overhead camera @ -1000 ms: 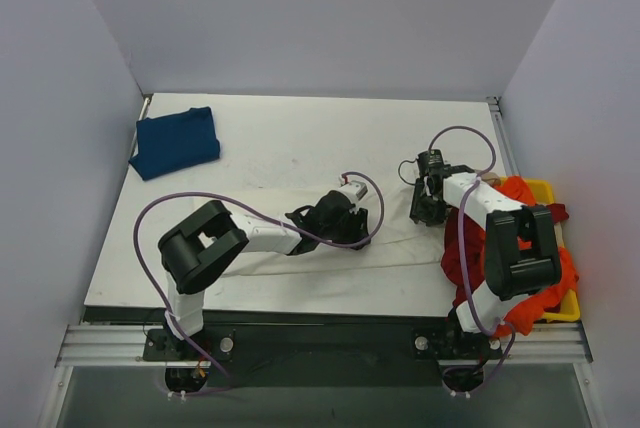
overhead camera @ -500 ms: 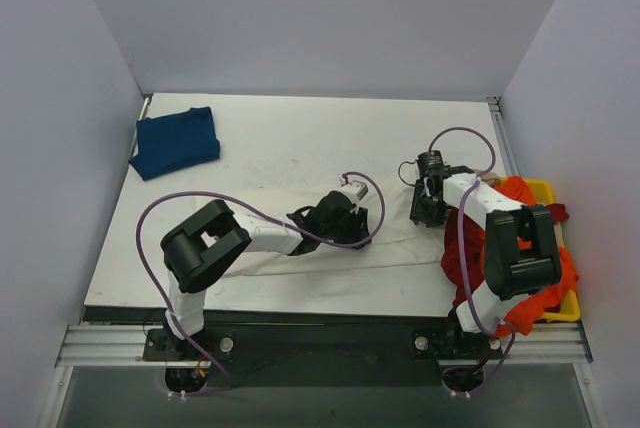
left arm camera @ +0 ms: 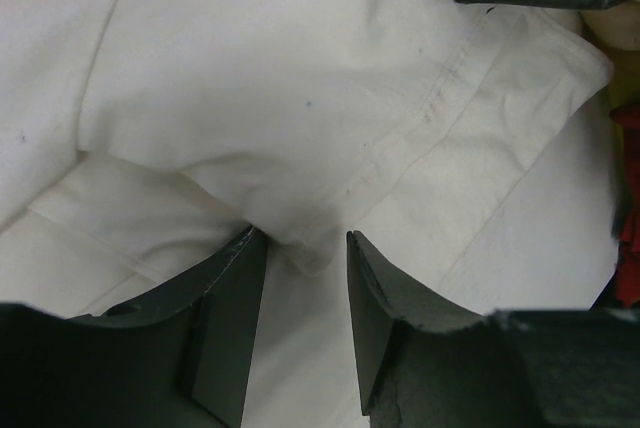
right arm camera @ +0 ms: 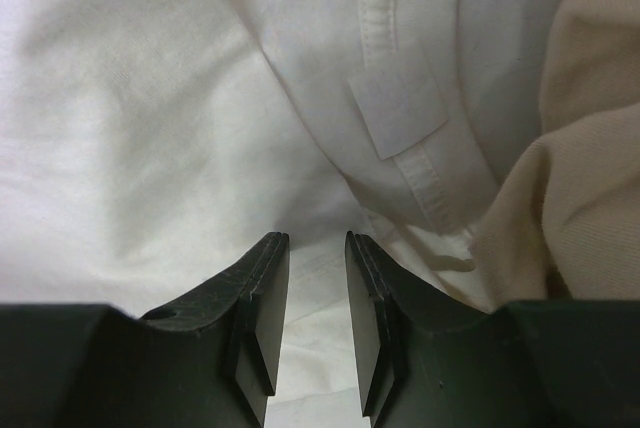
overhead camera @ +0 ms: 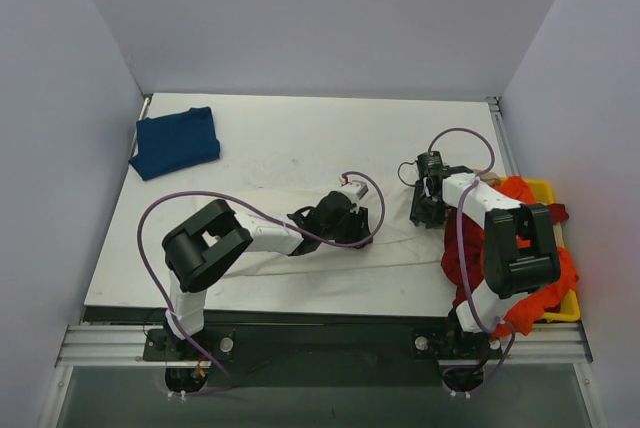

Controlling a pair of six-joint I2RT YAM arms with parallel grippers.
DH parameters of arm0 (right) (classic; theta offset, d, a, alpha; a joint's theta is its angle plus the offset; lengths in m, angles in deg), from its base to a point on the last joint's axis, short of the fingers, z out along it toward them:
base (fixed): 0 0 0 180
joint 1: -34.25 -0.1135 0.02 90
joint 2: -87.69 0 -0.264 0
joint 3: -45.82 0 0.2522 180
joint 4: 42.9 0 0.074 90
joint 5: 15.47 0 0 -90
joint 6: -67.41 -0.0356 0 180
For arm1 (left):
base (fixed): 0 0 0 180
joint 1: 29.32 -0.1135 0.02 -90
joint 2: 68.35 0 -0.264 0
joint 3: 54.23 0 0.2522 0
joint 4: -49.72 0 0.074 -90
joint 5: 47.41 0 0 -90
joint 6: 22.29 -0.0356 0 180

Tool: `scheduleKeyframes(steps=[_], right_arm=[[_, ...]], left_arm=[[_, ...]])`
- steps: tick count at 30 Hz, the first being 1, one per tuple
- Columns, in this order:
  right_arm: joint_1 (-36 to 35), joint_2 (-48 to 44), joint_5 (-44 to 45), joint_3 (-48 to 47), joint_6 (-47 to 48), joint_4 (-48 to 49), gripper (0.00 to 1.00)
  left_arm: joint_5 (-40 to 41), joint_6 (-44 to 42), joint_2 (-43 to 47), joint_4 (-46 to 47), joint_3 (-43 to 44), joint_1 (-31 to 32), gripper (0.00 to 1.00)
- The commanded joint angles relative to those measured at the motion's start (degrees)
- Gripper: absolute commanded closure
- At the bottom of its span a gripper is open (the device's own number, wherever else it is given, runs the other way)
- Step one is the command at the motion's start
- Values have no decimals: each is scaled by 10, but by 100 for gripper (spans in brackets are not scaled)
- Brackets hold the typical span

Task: Fold and stack the t-shirts
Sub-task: Fold the other side of the tshirt into a rectangle

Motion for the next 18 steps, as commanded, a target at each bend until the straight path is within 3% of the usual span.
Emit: scheduleKeyframes(steps=[1,14,18], right_arm=[[4,10,1,-6,0,-25,70],[4,15,-1,-10,1,-25,70],[4,14,-3,-10,1,-25,71]], left_arm=[[-2,6,-1,34,1,5,52],[-1,13,-13,56,0,7,52],[-4,13,-23,59,5,8,65]])
